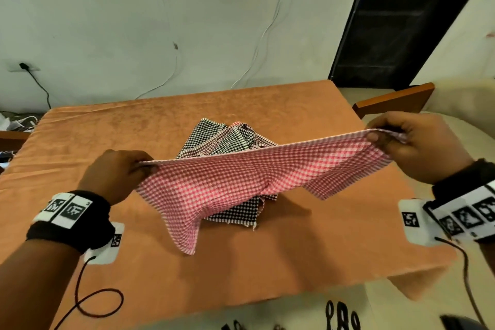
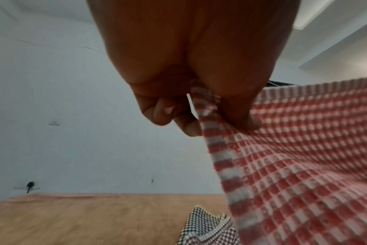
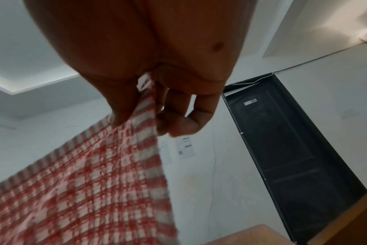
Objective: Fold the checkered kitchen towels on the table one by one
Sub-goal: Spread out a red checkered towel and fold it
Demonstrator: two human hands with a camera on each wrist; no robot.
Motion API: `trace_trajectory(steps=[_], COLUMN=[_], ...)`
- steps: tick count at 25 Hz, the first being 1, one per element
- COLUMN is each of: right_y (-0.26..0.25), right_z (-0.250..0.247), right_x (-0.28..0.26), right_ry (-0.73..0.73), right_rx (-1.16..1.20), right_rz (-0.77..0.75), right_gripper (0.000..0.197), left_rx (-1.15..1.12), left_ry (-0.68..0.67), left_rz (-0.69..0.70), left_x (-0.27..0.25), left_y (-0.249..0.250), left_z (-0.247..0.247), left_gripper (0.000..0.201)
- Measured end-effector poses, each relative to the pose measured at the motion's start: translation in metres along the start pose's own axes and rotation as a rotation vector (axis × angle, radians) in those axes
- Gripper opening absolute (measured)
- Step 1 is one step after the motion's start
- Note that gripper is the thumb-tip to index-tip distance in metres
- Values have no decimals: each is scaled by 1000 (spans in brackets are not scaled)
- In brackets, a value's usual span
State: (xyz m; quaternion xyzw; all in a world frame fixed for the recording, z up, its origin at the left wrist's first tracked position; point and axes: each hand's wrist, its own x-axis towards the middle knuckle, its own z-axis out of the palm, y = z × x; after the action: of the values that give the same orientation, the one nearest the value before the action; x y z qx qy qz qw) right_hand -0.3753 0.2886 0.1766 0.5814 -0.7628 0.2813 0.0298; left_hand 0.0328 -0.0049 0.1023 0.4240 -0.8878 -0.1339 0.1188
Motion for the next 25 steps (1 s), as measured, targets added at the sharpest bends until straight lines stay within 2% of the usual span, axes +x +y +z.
trace_trajectory(steps=[4,7,11,14,18,20,23,25], right_y=[25,68,128,161,195,204,217,232], right_z=[-25,-47,-67,-78,-94,-102,-110,-106], right_x=[-9,-13,1,20,42,46,26,-9], right_ry=[-46,-148,-209,-164,-59,4,112,123], right_rx=[-82,-126,-196,-259,-271,-260,-165,-96], right_rz=[146,260,306,292,297,258,203,175], right_gripper=[8,8,11,4,17,18,17,16], left_rx=[-180,-227,-220,-199,-242,-279,-355,-419], left_ry=[77,61,43,70,137,217,324,327], left_rz=[109,166,202,156,61,42,92,129], left_x=[15,30,56,84,115,119,93,53], left_y=[19,49,102,142,186,203,215,211], left_z=[-11,-14,-3,5,11,12,12,22], left_gripper=[11,19,9,11,17,23,18,8])
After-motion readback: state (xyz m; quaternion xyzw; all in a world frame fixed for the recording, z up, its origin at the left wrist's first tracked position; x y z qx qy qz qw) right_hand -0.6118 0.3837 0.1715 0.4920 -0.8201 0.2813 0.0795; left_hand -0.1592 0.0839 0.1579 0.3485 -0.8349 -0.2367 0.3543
